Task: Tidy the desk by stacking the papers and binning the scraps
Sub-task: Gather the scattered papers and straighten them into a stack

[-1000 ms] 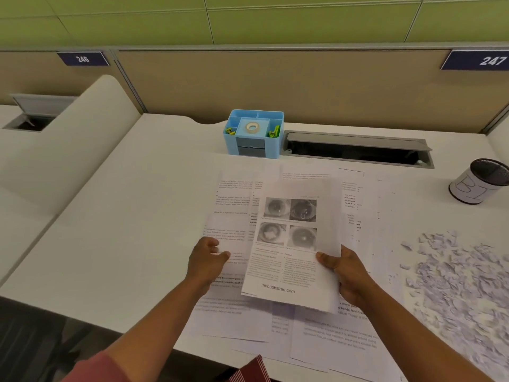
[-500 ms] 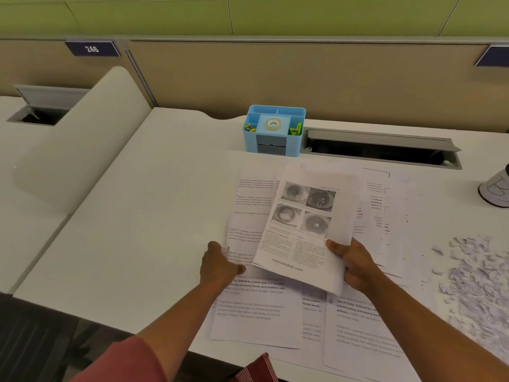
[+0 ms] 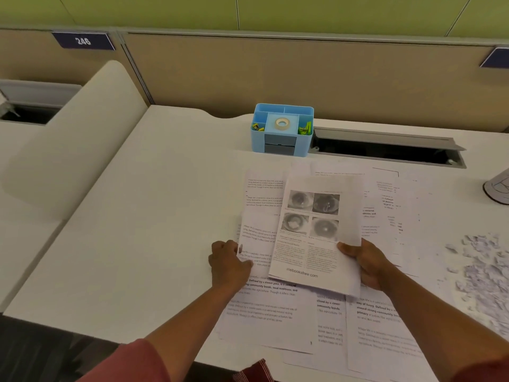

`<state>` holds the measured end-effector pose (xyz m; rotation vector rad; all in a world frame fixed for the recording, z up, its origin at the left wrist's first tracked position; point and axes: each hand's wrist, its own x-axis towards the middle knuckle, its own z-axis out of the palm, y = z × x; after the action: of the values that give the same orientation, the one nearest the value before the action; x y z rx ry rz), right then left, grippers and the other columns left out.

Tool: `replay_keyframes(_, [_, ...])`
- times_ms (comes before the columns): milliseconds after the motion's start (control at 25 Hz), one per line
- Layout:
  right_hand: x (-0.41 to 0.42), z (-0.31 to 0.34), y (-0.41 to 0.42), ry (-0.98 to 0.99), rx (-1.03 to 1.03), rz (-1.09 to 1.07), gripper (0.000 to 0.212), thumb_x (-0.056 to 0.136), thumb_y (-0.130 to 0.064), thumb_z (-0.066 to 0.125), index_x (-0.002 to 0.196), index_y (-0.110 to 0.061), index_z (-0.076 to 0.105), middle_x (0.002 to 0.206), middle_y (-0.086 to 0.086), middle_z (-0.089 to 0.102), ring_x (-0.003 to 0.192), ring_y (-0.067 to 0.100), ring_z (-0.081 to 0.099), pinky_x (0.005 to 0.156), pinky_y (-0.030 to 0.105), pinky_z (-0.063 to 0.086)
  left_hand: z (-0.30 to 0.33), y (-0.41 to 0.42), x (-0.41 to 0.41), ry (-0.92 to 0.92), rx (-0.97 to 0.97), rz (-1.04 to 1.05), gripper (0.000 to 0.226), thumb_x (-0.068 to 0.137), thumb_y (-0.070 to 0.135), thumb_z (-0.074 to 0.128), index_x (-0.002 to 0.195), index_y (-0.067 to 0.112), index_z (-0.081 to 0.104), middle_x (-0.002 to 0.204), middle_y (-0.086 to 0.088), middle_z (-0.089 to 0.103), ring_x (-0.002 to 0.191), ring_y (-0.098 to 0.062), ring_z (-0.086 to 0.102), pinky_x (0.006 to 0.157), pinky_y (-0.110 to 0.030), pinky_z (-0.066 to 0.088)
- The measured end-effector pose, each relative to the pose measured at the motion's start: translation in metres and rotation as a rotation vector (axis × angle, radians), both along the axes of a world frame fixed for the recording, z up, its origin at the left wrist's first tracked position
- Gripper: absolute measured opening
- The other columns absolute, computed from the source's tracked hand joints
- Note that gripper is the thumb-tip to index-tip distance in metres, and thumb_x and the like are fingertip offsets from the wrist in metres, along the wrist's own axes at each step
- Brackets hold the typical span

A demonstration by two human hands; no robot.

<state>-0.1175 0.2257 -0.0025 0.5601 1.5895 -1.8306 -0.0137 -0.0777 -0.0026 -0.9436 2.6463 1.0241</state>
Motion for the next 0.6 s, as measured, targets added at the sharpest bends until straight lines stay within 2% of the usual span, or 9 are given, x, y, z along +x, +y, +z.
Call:
replay_keyframes(120, [-0.0033,-0.0020,-0.0003,-0.011,0.026,-0.005,0.036,0.093,-0.001,0.062,0.129,-0.007,0.058,0.119,0.022,0.071,0.109,0.044,0.068,0.096,0.067,0.050,-0.0023,-0.0008,-0.0023,0.050,0.098,0.044,0.030,0.076,0.020,0.083,0.092,0.019,0.058,0.109,-0.003,0.056,0.085,-0.015,0.062,0.070,-0.023,0.049])
replay_keyframes(200, [-0.0040,-0.0028,-0.0007,-0.019,0.023,-0.004,0.036,0.094,-0.001,0.062,0.129,-0.008,0.057,0.118,0.022,0.071,0.109,0.044,0.068,0.096,0.066,0.051,-0.0006,-0.0025,-0.0033,0.068,0.142,0.082,0.027,0.077,0.015,0.082,0.088,0.018,0.057,0.100,-0.002,0.058,0.076,-0.009,0.058,0.059,-0.017,0.042])
replay_keyframes(280, [-0.0044,-0.0040,-0.0003,-0.019,0.018,0.001,0.037,0.094,-0.001,0.061,0.131,-0.008,0.057,0.119,0.022,0.071,0.109,0.044,0.068,0.096,0.066,0.051,0.0007,-0.0048,-0.0035,0.083,0.171,0.097,0.026,0.080,0.013,0.080,0.090,0.016,0.056,0.097,0.001,0.056,0.078,-0.006,0.055,0.060,-0.016,0.038])
replay_keyframes(400, [-0.0056,-0.0050,0.0003,-0.027,0.013,-0.013,0.036,0.094,-0.001,0.061,0.130,-0.009,0.057,0.119,0.021,0.071,0.109,0.043,0.068,0.096,0.065,0.051,0.0019,-0.0045,0.0011,0.112,0.216,0.110,0.031,0.081,0.013,0.080,0.098,0.015,0.054,0.098,0.000,0.058,0.080,-0.011,0.055,0.063,-0.019,0.042])
replay_keyframes(520, [-0.0046,-0.0040,0.0004,-0.030,0.010,-0.018,0.036,0.094,-0.001,0.060,0.129,-0.011,0.058,0.118,0.021,0.071,0.109,0.043,0.068,0.094,0.064,0.053,0.0032,-0.0029,0.0018,0.096,0.291,0.118,0.034,0.083,0.015,0.080,0.104,0.016,0.054,0.093,0.003,0.059,0.075,-0.009,0.055,0.062,-0.021,0.044])
replay_keyframes(600, [-0.0043,-0.0034,0.0004,-0.029,0.009,-0.020,0.035,0.095,-0.001,0.060,0.128,-0.011,0.058,0.117,0.020,0.072,0.108,0.043,0.069,0.092,0.063,0.054,0.0047,-0.0030,-0.0003,0.079,0.321,0.115,0.026,0.084,0.017,0.080,0.098,0.015,0.058,0.082,0.008,0.057,0.068,-0.006,0.053,0.058,-0.021,0.040])
